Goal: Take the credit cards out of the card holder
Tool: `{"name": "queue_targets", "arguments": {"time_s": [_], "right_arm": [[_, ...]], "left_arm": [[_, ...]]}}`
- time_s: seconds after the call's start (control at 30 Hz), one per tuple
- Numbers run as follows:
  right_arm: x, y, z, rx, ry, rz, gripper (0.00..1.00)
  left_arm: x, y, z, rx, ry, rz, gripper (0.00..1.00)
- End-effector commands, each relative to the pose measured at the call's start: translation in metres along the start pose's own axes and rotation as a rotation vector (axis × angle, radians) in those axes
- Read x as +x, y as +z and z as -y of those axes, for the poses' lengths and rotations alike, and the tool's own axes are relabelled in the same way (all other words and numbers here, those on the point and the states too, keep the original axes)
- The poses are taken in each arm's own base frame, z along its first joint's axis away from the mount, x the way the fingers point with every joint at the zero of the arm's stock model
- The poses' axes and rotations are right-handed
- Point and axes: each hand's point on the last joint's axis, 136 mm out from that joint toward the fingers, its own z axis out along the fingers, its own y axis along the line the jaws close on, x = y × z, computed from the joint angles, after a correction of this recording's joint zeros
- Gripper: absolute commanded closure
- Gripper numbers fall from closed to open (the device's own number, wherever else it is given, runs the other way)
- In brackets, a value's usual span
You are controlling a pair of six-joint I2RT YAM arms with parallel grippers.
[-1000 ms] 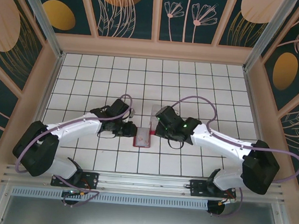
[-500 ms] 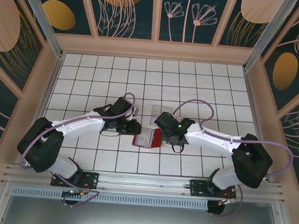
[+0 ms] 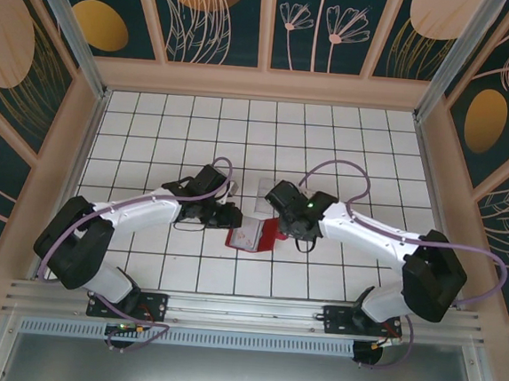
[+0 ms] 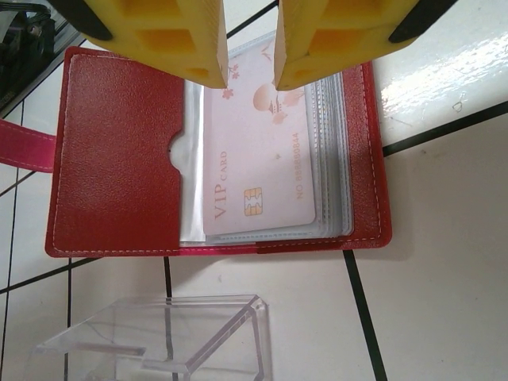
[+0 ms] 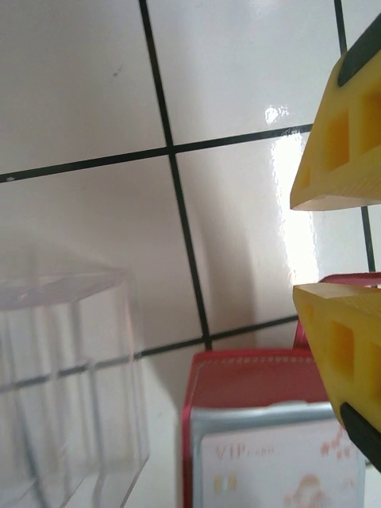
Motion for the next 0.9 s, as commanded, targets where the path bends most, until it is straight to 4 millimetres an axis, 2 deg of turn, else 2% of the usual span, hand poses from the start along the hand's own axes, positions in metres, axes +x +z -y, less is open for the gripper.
{"name": "queue_targets", "arguments": {"time_s": [0.0,0.1,0.2,0.33,0.47,0.67,0.87], "right_arm": [[-0.018,-0.024,-0.014,-0.080,0.010,0.036,0.69],[-0.018,-0.031,-0.046,-0.237,-0.001,0.005,0.69],[-0.009,-0.031,-0.077,-0.389,-0.011,-0.066,0.69],[0.006,-0.021,-0.097,-0.497,-0.001,-0.147,0.70],[0.022,0.003,-0.088,-0.453,-0.008,-0.203,0.71],[0.037,0.045,-0.051,-0.326,0.027,-0.228,0.72],[0.054,0.077,-0.024,-0.235,0.051,-0.254,0.75]], "left_arm": [[-0.007,0.003,0.012,0.035,0.007,0.005,0.76],[-0.006,0.006,0.011,0.040,0.004,0.000,0.77],[-0.007,0.009,0.010,0.037,0.001,-0.005,0.78],[-0.004,0.014,0.006,0.029,-0.005,-0.018,0.78],[-0.001,0.019,0.001,0.025,-0.010,-0.031,0.78],[0.007,0.028,-0.010,0.005,-0.020,-0.058,0.78],[0.019,0.039,-0.028,-0.036,-0.041,-0.089,0.79]]}}
